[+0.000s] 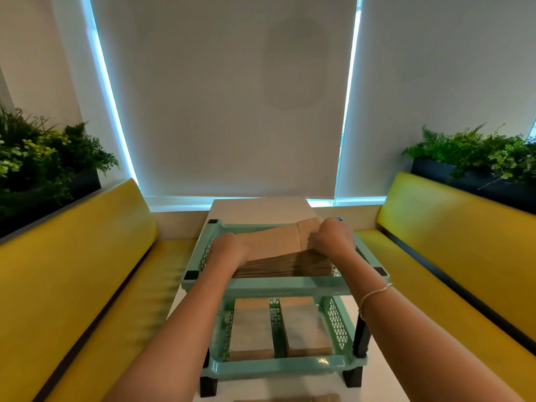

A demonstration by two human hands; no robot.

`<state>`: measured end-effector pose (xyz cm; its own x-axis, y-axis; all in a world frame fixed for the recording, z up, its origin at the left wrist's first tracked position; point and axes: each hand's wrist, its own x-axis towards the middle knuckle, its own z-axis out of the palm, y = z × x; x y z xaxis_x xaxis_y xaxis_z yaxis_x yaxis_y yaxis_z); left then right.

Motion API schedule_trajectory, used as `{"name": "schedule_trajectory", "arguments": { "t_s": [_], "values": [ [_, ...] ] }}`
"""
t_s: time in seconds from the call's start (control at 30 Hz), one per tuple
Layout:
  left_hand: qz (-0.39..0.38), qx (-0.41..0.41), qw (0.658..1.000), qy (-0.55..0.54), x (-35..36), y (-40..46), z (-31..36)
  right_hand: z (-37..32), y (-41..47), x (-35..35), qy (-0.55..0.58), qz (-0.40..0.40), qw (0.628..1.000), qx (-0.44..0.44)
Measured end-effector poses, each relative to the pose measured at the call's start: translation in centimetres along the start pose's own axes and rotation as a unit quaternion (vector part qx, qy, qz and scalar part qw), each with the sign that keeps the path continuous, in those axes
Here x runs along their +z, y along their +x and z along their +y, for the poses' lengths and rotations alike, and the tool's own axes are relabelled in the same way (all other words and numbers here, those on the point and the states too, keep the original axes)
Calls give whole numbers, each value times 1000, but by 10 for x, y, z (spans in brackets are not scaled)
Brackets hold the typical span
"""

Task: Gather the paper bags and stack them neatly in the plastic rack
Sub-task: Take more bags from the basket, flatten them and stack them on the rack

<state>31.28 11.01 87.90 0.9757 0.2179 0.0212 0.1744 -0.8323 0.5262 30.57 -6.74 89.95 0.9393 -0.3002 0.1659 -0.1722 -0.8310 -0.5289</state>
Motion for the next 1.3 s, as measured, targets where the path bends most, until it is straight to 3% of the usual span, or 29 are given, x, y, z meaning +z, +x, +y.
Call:
{"name": "schedule_trajectory", "arguments": {
  "t_s": [0.2, 0.3, 0.4, 0.47, 0.53, 0.63, 0.87, 1.03, 1.13, 1.23, 1.3],
  "values": [
    [93, 149, 968, -180, -10, -64, 11, 3, -68, -28, 107, 107, 984, -97],
    [-8, 177, 960, -217, 8, -109, -5, 32, -123, -19, 157, 46, 981, -108],
    [-187, 96, 961, -182, 53, -143, -45, 87, -159, 23, 105, -72, 992, -22],
    [-252, 23, 962, -99, 90, -155, -77, 127, -174, 60, 51, -162, 983, 68],
    [-254, -37, 966, -3, 121, -163, -103, 157, -186, 89, 38, -203, 968, 143],
    [-224, -88, 969, 62, 148, -169, -126, 174, -194, 112, 59, -203, 957, 201],
    [-174, -145, 974, 21, 164, -179, -143, 170, -202, 124, 133, -238, 922, 275],
    [-184, -166, 966, -69, 162, -192, -151, 172, -222, 111, 228, -296, 890, 262],
    [-126, -146, 963, -191, 159, -201, -153, 182, -234, 98, 327, -297, 874, 203],
    [-110, -99, 886, -439, 153, -211, -152, 186, -241, 83, 418, -262, 858, 142],
    [-97, -43, 857, -504, 145, -215, -149, 183, -244, 75, 456, -222, 853, 124]
  ]
}}
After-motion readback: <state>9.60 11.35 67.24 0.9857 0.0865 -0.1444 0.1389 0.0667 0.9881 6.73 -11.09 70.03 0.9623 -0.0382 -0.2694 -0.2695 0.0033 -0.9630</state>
